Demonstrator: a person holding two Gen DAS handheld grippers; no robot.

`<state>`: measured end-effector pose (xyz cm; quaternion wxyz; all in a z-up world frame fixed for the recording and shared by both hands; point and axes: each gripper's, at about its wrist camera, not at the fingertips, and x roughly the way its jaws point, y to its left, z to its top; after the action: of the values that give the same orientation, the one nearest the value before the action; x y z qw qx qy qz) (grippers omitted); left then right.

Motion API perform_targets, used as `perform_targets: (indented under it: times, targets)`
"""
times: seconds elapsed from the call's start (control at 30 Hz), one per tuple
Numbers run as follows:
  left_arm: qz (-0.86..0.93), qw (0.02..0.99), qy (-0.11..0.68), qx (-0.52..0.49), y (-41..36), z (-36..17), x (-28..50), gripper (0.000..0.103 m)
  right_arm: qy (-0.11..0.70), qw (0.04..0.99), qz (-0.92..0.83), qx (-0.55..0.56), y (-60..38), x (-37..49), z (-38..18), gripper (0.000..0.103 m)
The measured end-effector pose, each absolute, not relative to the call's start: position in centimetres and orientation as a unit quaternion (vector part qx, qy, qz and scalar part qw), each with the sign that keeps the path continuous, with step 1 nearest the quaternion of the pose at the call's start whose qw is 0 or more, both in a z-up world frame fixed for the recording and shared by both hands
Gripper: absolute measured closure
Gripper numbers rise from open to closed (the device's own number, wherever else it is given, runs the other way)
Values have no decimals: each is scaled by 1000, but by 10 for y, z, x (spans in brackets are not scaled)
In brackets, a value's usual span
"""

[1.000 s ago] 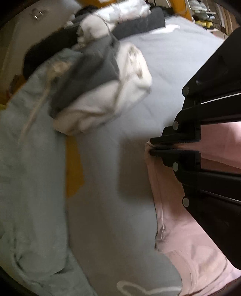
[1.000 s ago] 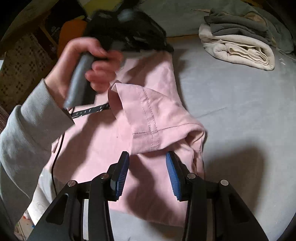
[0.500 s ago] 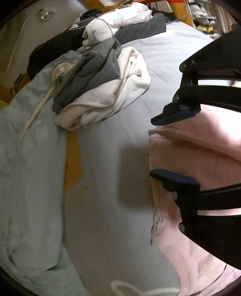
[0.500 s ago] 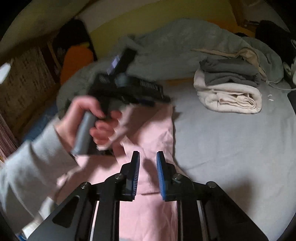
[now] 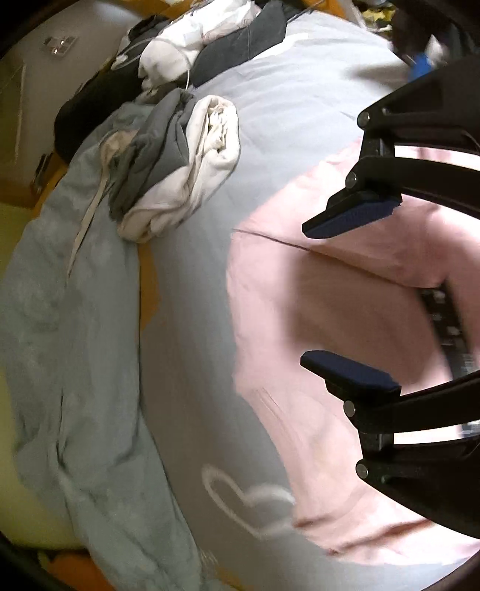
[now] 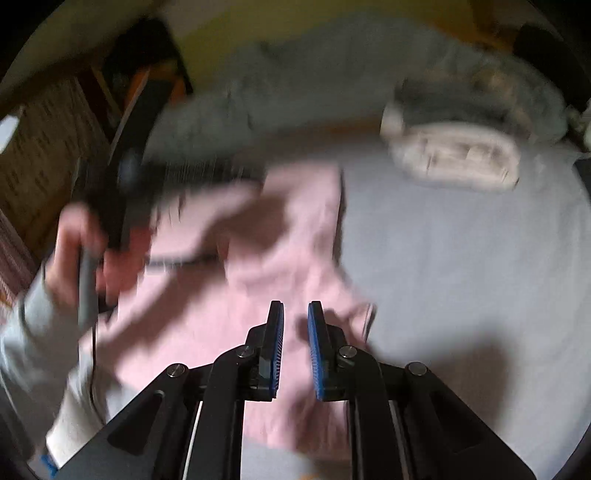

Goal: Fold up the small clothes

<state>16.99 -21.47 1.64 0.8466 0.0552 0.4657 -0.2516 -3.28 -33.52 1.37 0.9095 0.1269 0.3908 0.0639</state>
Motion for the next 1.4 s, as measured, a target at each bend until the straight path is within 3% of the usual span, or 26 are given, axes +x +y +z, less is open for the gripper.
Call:
perform_targets:
  times: [0.13,0.37,0.57,0.67,0.93,1.13,1.17,1.23,1.3,1.4]
  targets:
    - [-245,864,435,62,-214,14,146,41,347,928,57,125,-328,-16,29,89]
    - [-193,849,486,72,-205,-34,152,41,462,882,38,82,-314,-1,-16,89]
    - [-192,884,420,74,-171,-11,130,41,467,880,42,75,-318,-1,-14,89]
    - [-216,900,376,40,-134,15,115,41,455,884,45,94,-318,-1,-12,89]
    - [-86,929,360,-9,21,53,129,42,383,921,42,64,-300,-11,12,88]
    - [-36,935,350,-42,104,51,102,49,407,895,147,108,-223,5,26,88]
    - [-34,935,349,-47,111,47,100,49,409,891,167,109,-207,12,29,86]
    - [-35,933,353,-66,123,36,98,49,416,884,190,98,-172,33,34,73]
    - [-52,928,360,-88,132,25,92,51,418,878,212,99,-142,58,36,51]
    - [-95,920,359,-122,142,12,85,52,435,861,232,124,-107,96,25,51]
